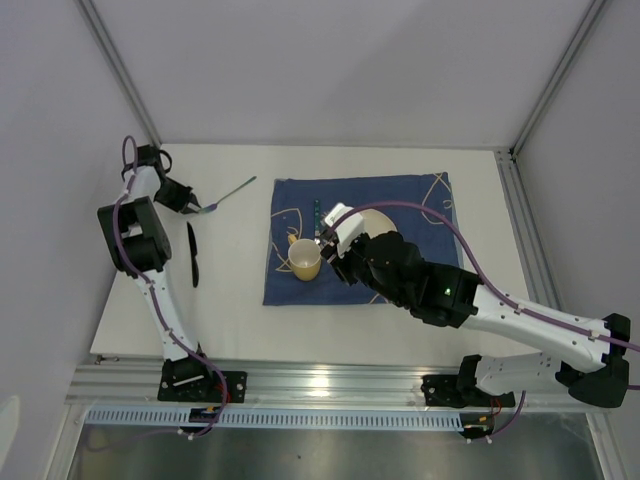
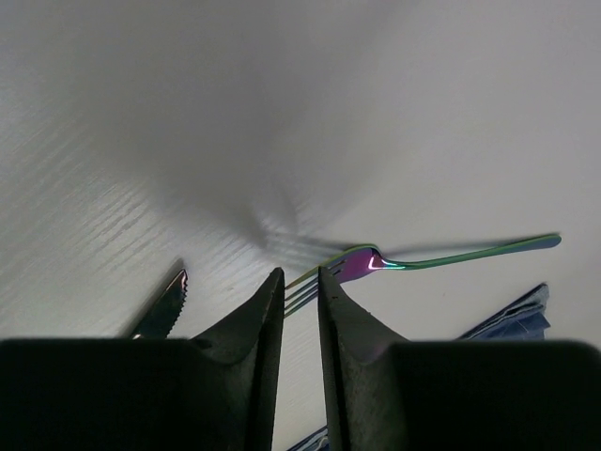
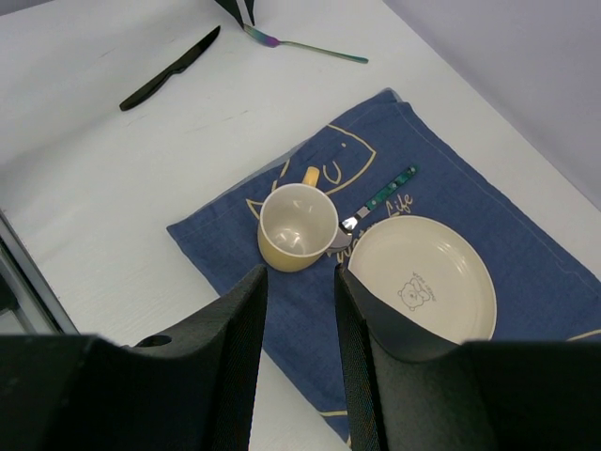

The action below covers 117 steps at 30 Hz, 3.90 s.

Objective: Set the dinner table for one person
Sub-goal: Pick up the fork at the center of the board.

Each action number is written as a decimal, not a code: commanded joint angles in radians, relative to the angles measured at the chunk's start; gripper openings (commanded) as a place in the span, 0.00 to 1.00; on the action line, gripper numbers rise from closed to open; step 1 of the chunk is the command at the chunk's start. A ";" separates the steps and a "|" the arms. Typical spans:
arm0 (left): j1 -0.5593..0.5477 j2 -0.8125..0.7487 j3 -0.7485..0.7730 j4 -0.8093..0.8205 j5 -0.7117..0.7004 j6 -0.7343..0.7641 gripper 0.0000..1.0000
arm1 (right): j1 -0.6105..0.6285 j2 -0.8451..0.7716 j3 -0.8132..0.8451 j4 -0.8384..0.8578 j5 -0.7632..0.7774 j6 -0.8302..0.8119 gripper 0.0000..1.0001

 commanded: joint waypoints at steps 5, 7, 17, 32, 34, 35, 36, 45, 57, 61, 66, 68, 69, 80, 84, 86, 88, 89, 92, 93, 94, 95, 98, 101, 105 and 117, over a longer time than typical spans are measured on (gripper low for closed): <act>-0.012 0.023 0.056 -0.025 -0.005 0.026 0.20 | 0.009 0.006 0.051 0.010 0.021 0.005 0.39; -0.011 0.023 0.057 -0.024 -0.002 0.032 0.17 | 0.009 0.007 0.052 0.010 0.021 0.003 0.39; -0.012 0.023 0.056 -0.021 0.005 0.045 0.00 | 0.012 0.007 0.058 0.008 0.018 -0.004 0.39; 0.000 -0.197 -0.248 0.298 0.184 0.034 0.00 | 0.015 0.024 0.032 0.017 -0.010 -0.009 0.39; 0.003 -0.216 -0.272 0.333 0.208 0.019 0.00 | 0.015 0.027 0.023 0.023 -0.016 -0.012 0.39; 0.005 -0.237 -0.279 0.338 0.212 0.010 0.00 | 0.015 0.029 0.023 0.023 -0.019 -0.012 0.40; 0.006 -0.248 -0.307 0.370 0.221 -0.004 0.00 | 0.014 0.030 0.025 0.022 -0.022 -0.014 0.39; 0.006 -0.348 -0.467 0.556 0.287 -0.107 0.00 | 0.014 0.030 0.012 0.014 -0.030 -0.014 0.40; 0.006 -0.490 -0.550 0.731 0.356 -0.205 0.00 | 0.014 0.034 -0.008 0.034 -0.047 -0.024 0.40; 0.008 -0.518 -0.547 0.745 0.367 -0.225 0.00 | 0.015 0.034 -0.015 0.037 -0.048 -0.027 0.40; 0.006 -0.546 -0.552 0.758 0.382 -0.239 0.00 | 0.014 0.030 -0.026 0.043 -0.047 -0.030 0.41; 0.006 -0.552 -0.561 0.768 0.391 -0.256 0.00 | 0.014 0.034 -0.028 0.051 -0.045 -0.033 0.41; 0.005 -0.559 -0.567 0.781 0.403 -0.262 0.00 | 0.014 0.035 -0.029 0.053 -0.044 -0.035 0.41; -0.034 -0.656 -0.645 0.870 0.459 -0.353 0.00 | -0.052 0.096 -0.078 0.160 0.042 -0.011 0.46; -0.058 -0.699 -0.690 0.890 0.462 -0.374 0.00 | -0.121 0.112 -0.101 0.209 0.025 0.003 0.46; -0.075 -0.723 -0.713 0.896 0.462 -0.379 0.00 | -0.165 0.115 -0.113 0.243 0.010 -0.004 0.48; -0.089 -0.742 -0.734 0.906 0.462 -0.385 0.00 | -0.195 0.122 -0.114 0.275 0.001 -0.009 0.50; -0.101 -0.756 -0.740 0.906 0.462 -0.383 0.00 | -0.233 0.124 -0.117 0.292 -0.005 -0.013 0.52; -0.121 -0.783 -0.774 0.918 0.456 -0.397 0.00 | -0.329 0.144 -0.126 0.368 -0.067 -0.007 0.57; -0.127 -0.789 -0.788 0.918 0.453 -0.400 0.00 | -0.357 0.153 -0.126 0.385 -0.108 -0.001 0.58; -0.141 -0.797 -0.794 0.919 0.449 -0.405 0.00 | -0.382 0.167 -0.120 0.416 -0.126 0.008 0.59; -0.150 -0.809 -0.800 0.938 0.446 -0.411 0.00 | -0.426 0.202 -0.111 0.425 -0.148 0.029 0.60; -0.187 -0.822 -0.816 0.938 0.443 -0.425 0.00 | -0.481 0.283 -0.075 0.467 -0.235 0.072 0.60; -0.230 -0.843 -0.832 0.956 0.434 -0.437 0.00 | -0.514 0.386 -0.029 0.481 -0.283 0.101 0.60; -0.281 -0.860 -0.842 0.965 0.420 -0.452 0.00 | -0.515 0.487 0.038 0.491 -0.324 0.152 0.60; -0.353 -0.875 -0.863 0.956 0.384 -0.446 0.00 | -0.532 0.652 0.236 0.511 -0.346 0.167 0.76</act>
